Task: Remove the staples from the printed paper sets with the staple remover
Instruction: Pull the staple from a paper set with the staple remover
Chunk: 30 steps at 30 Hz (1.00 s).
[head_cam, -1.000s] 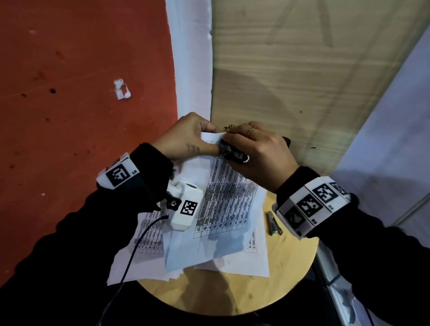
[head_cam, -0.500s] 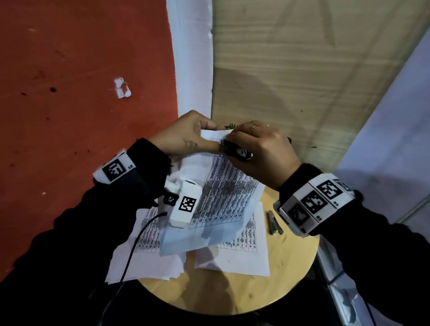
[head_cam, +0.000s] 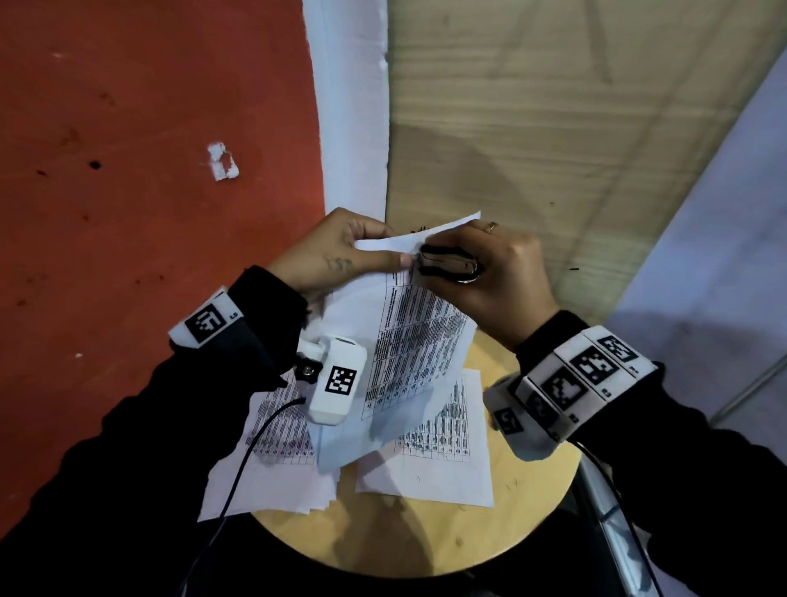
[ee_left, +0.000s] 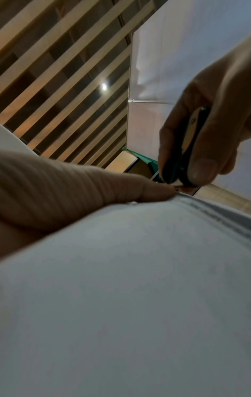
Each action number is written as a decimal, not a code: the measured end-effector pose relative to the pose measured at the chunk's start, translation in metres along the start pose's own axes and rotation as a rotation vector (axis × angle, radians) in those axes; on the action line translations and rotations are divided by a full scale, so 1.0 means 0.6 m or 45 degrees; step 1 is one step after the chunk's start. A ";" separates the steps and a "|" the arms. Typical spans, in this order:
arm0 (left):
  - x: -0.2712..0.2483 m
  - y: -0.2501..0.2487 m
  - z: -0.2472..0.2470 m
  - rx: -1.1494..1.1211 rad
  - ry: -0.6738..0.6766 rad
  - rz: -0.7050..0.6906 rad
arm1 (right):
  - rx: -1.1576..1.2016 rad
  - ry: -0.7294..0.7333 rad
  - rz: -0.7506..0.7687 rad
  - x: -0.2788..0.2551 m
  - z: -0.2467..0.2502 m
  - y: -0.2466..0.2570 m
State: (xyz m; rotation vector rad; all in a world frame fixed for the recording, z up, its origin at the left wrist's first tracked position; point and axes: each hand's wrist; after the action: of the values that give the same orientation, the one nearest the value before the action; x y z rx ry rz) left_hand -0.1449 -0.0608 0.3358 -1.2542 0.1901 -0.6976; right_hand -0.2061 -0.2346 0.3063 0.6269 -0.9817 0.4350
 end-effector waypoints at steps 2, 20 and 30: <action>0.001 0.003 0.000 0.020 -0.004 0.008 | 0.002 0.004 -0.015 -0.001 0.000 -0.001; 0.007 0.029 -0.005 0.056 -0.198 0.011 | 0.869 0.147 -1.230 -0.035 -0.024 0.019; 0.005 0.029 -0.026 -0.037 -0.342 -0.008 | 0.968 -0.217 -1.329 -0.004 -0.056 0.028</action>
State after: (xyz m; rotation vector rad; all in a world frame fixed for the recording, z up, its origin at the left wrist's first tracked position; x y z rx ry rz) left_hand -0.1435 -0.0726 0.3153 -1.3630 -0.0244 -0.5266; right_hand -0.1960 -0.1998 0.2956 1.7596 -0.4985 -0.2167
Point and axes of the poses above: each hand's wrist, its own x-axis towards the middle knuckle, its own z-axis out of the back of the hand, y = z × x, and after that the axes turned 2 degrees about -y, right-handed
